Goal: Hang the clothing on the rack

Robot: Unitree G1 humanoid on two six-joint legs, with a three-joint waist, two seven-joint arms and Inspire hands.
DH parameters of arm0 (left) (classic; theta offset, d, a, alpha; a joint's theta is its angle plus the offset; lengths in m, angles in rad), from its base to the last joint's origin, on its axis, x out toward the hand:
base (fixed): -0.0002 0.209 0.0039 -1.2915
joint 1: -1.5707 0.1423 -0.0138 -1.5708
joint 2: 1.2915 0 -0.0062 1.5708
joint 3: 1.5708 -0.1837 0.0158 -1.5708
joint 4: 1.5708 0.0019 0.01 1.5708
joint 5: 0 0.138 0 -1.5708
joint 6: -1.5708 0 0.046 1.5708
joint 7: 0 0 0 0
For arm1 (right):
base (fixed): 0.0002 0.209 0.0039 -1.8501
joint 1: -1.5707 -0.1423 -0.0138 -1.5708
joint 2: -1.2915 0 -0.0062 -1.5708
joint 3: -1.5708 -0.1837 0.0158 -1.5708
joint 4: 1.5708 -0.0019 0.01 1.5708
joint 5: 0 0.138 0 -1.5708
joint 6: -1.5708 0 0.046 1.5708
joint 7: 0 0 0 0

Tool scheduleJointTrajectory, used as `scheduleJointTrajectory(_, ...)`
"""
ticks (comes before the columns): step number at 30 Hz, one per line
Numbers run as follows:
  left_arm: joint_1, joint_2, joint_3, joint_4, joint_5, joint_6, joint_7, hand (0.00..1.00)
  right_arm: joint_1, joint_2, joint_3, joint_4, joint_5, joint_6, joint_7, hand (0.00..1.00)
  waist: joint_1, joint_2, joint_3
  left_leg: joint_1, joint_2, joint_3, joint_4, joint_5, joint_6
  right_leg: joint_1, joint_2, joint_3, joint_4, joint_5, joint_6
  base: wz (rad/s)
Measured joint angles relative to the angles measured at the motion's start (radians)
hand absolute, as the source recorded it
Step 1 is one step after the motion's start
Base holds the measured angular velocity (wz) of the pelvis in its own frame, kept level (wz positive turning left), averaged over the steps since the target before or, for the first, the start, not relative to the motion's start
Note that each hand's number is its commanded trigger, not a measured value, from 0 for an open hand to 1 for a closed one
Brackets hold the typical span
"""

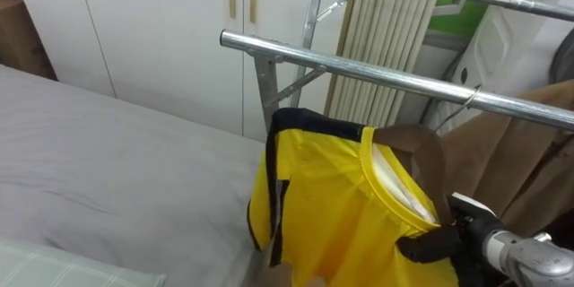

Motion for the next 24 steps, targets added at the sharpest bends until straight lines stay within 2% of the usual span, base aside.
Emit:
scheduleJointTrajectory(4,0.000,0.002,0.000,-0.002,0.000,0.000,0.000,0.00,0.000,0.000,0.009,0.025,0.019,-0.024,-0.015,1.00,0.001,-0.003,0.0017,0.001,0.000,0.000,0.000,0.000,0.000,0.001,0.000,0.000,0.000,0.000,0.000,0.00)
scheduleJointTrajectory(9,0.000,0.005,-0.008,-0.014,0.000,-0.001,0.000,0.00,0.000,0.000,0.009,0.037,0.024,-0.030,-0.038,1.00,0.015,-0.006,0.0053,0.000,0.000,0.000,0.000,0.000,0.000,0.000,0.000,0.000,-0.001,0.000,0.000,0.00)
scheduleJointTrajectory(15,0.000,0.006,-0.012,-0.016,-0.001,-0.002,0.000,0.00,0.000,0.000,0.010,0.040,0.031,-0.032,-0.048,1.00,0.018,-0.006,0.0056,-0.002,0.000,0.000,0.000,0.000,0.000,0.000,0.000,0.000,-0.003,0.000,0.000,0.00)
scheduleJointTrajectory(18,0.000,0.006,-0.012,-0.016,-0.002,-0.002,0.000,0.00,0.000,0.000,0.011,0.042,0.040,-0.032,-0.050,0.53,0.018,-0.006,0.0056,-0.001,0.000,0.000,0.000,0.000,0.000,0.000,0.000,0.000,-0.004,0.001,-0.001,0.00)
scheduleJointTrajectory(19,0.000,0.006,-0.012,-0.016,-0.001,-0.002,0.001,0.00,0.000,0.000,0.011,0.044,0.051,-0.032,-0.051,0.14,0.018,-0.006,0.0056,-0.001,0.000,0.000,0.000,0.000,0.000,0.000,0.000,0.000,-0.004,0.001,-0.001,0.00)
scheduleJointTrajectory(20,0.000,0.005,-0.012,-0.016,-0.001,-0.002,0.001,0.00,0.000,0.000,0.011,0.046,0.054,-0.032,-0.051,0.00,0.019,-0.006,0.0056,-0.001,0.000,0.000,0.000,0.000,0.000,0.000,0.000,0.000,-0.004,0.001,-0.001,0.00)
scheduleJointTrajectory(24,-0.001,0.005,-0.012,-0.017,-0.001,-0.002,0.002,0.00,-0.008,0.000,0.011,0.064,0.061,-0.032,-0.060,0.00,0.020,-0.006,0.0056,-0.001,0.000,0.000,0.000,0.000,0.000,0.000,0.000,0.000,-0.004,0.001,-0.001,0.00)
